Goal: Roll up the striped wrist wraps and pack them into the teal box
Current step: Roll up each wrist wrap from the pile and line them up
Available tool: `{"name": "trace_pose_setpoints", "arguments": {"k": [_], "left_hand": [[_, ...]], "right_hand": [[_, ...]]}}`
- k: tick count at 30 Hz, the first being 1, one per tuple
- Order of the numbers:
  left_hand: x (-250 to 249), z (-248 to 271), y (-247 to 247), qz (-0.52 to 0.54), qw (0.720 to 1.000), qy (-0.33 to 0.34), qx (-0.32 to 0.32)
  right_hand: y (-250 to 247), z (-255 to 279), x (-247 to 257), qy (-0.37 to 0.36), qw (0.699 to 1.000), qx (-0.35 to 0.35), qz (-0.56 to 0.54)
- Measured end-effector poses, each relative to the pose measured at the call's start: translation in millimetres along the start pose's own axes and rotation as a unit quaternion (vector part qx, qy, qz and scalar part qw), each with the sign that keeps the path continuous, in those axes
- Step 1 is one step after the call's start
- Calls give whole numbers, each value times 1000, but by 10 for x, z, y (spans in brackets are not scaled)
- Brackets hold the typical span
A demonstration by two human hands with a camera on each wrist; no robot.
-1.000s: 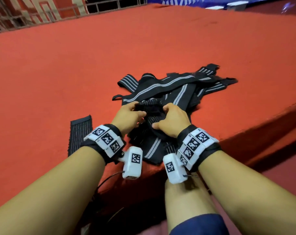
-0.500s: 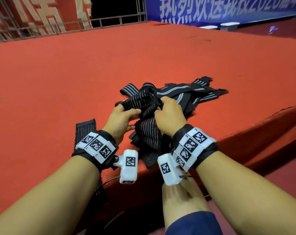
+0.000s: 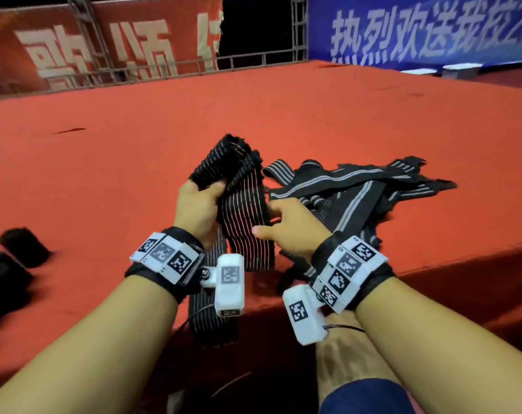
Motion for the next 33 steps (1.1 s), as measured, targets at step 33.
{"name": "trace_pose_setpoints", "arguments": {"k": [33], "left_hand": [[-685, 683, -551, -139, 977, 147, 63]], "right_hand": [[257, 19, 1114, -225, 966, -105, -66]]}}
Point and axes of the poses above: each hand's wrist, its own z-axis away from the middle knuckle, its own y-axis out of the palm, x = y × z, the point moved 4 cm from there along -z, towards the middle knuckle, and after that the axes turned 8 degrees about -y, right-handed, at the moved point
